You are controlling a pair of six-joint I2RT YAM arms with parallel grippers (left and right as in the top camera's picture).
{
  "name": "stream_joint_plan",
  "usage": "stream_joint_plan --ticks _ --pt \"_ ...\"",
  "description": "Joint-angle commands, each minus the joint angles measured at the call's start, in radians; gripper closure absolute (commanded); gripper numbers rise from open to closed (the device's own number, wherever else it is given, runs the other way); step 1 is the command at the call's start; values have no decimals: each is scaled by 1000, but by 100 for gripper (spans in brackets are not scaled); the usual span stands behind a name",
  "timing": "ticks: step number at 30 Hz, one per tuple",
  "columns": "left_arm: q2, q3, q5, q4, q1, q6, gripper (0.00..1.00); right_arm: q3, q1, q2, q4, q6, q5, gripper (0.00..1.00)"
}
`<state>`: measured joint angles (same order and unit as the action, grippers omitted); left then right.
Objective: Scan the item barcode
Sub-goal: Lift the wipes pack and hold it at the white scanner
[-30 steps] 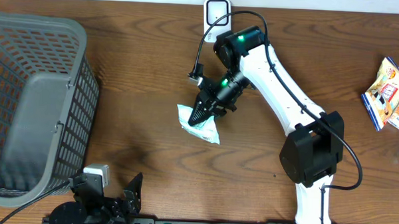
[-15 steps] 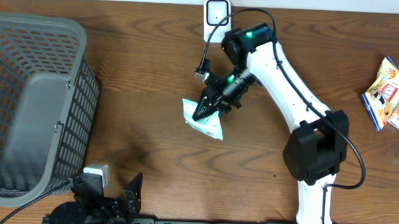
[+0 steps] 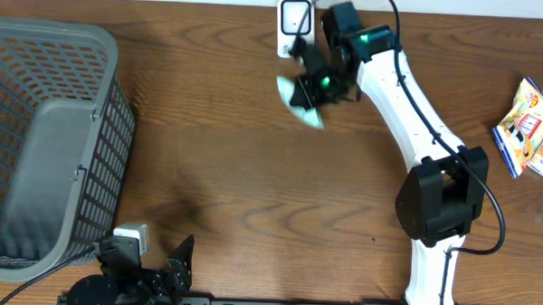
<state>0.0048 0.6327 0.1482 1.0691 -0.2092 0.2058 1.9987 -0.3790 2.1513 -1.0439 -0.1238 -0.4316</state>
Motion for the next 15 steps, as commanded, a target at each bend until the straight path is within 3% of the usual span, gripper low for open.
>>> stream_joint_plan --ticks 1,5,15 --pt "0 5 1 -1 4 -2 2 1 -23 2 118 -129 101 99" --pt "0 5 1 -1 4 -2 2 1 -40 6 307 -306 105 99" --pt "0 5 2 -1 4 -2 2 1 -17 103 752 -364 154 99"
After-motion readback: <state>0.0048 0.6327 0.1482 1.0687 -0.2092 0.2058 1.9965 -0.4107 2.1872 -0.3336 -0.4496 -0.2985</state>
